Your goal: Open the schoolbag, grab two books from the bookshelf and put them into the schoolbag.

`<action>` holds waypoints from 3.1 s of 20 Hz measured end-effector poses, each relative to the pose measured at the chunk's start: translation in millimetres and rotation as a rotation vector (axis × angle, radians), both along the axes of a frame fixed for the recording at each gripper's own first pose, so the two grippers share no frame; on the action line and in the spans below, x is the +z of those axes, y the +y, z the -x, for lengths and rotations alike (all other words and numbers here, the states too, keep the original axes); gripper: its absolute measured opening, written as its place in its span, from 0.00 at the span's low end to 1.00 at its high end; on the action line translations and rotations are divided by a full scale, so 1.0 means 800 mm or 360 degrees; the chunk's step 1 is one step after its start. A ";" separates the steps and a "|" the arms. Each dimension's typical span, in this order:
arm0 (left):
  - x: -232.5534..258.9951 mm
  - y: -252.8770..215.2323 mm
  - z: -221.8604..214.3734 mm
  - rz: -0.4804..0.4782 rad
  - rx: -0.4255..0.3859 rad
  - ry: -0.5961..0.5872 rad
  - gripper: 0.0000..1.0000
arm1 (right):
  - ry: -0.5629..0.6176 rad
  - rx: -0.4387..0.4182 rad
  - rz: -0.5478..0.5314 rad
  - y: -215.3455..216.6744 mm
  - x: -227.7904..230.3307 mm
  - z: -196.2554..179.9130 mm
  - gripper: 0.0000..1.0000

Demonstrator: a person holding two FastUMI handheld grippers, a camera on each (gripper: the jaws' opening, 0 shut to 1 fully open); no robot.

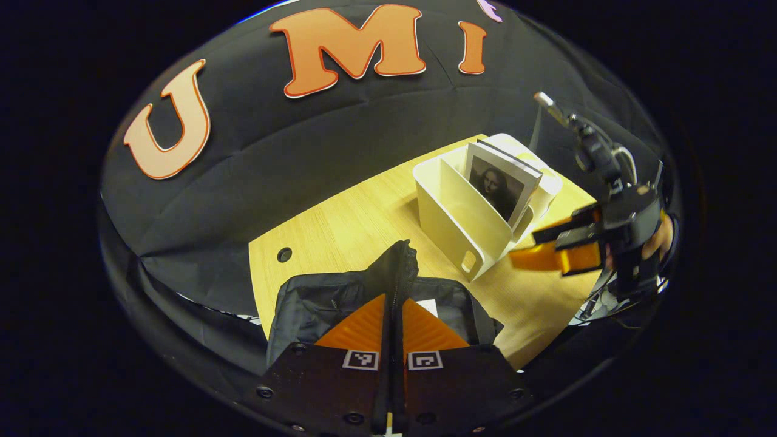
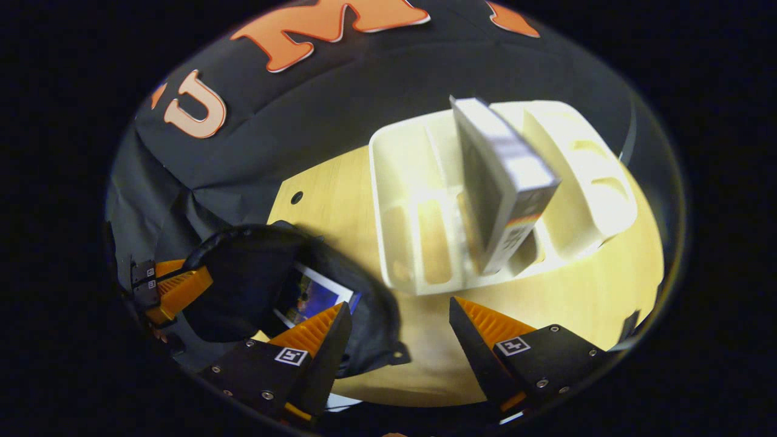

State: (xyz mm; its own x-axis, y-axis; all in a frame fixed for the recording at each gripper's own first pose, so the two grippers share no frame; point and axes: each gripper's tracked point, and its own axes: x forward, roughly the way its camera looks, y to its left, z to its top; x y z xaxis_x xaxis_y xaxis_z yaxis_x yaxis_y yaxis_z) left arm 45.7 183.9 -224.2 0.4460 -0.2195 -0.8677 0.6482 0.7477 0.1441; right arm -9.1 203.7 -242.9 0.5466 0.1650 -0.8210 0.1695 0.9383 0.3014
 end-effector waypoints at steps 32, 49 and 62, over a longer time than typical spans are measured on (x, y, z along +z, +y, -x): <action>-0.034 0.002 0.047 -0.0156 0.0644 0.0145 0.04 | 0.0657 0.0512 0.0297 -0.129 -0.059 -0.151 0.63; -0.027 0.008 0.025 -0.0191 0.0450 0.0139 0.04 | 0.0481 0.0220 0.0171 -0.152 0.050 -0.120 0.40; -0.024 0.038 0.005 -0.0058 -0.0006 0.0151 0.04 | 0.0234 -0.0270 0.0100 -0.123 0.168 -0.030 0.40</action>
State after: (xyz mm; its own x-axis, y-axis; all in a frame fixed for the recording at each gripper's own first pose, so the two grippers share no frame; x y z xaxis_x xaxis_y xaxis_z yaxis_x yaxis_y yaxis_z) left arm 41.6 214.5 -243.7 0.3607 -0.1886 -0.9134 0.6632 0.7405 0.1090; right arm 15.0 105.4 -108.7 0.4360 0.0272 -0.8995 0.3639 0.9089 0.2038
